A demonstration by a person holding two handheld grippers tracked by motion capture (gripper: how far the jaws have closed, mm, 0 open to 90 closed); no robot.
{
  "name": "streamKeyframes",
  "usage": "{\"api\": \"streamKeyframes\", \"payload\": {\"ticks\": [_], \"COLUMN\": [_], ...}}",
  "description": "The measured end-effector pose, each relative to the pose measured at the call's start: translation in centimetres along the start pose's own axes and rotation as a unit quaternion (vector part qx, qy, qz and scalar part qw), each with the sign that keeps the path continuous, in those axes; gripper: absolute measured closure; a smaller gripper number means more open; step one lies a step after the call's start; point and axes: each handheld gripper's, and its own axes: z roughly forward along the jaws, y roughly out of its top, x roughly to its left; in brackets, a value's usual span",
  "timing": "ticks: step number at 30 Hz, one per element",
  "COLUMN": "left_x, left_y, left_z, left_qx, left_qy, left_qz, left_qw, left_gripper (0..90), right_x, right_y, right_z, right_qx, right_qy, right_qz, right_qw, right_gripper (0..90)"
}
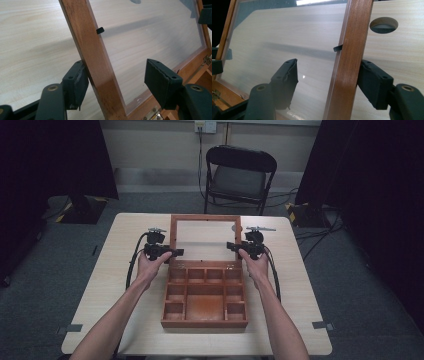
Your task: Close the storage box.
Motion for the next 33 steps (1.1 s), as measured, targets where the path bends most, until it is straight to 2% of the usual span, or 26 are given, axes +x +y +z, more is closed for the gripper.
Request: {"api": "streamKeyframes", "payload": {"ticks": [4,8,11,20,29,33], "left_x": [-0.6,-0.5,-0.7,-0.6,-0.9,-0.9], "left_y": [0.7,0.8,0.8,0.6,1.4,1.3], "left_z": [0.0,-0.3,-0.6,-2.0,-2.5,-2.9], "left_qx": [0.008,-0.006,-0.011,-0.048,-0.06,-0.065], "left_qy": [0.016,0.007,0.008,-0.015,-0.014,-0.023], "left_qz": [0.015,0.009,0.017,0.024,0.029,0.04], "left_qw": [0.9997,0.9999,0.9998,0.9984,0.9977,0.9968], "left_gripper": [37.1,39.4,40.3,42.7,43.8,46.0], "right_x": [0.0,0.0,0.2,0.8,1.2,1.1], "right_y": [0.2,0.3,0.5,0.7,0.5,0.3], "right_z": [-0.4,-1.1,-1.5,-2.8,-3.6,-4.1], "right_qx": [-0.005,-0.012,-0.013,-0.023,-0.035,-0.042], "right_qy": [-0.002,-0.002,0.0,0.006,0.007,0.013], "right_qz": [-0.001,-0.004,-0.009,-0.025,-0.033,-0.033], "right_qw": [1.0,0.9999,0.9999,0.9994,0.9988,0.9985], "right_gripper": [33.7,34.7,35.3,37.6,39.1,39.9]}}
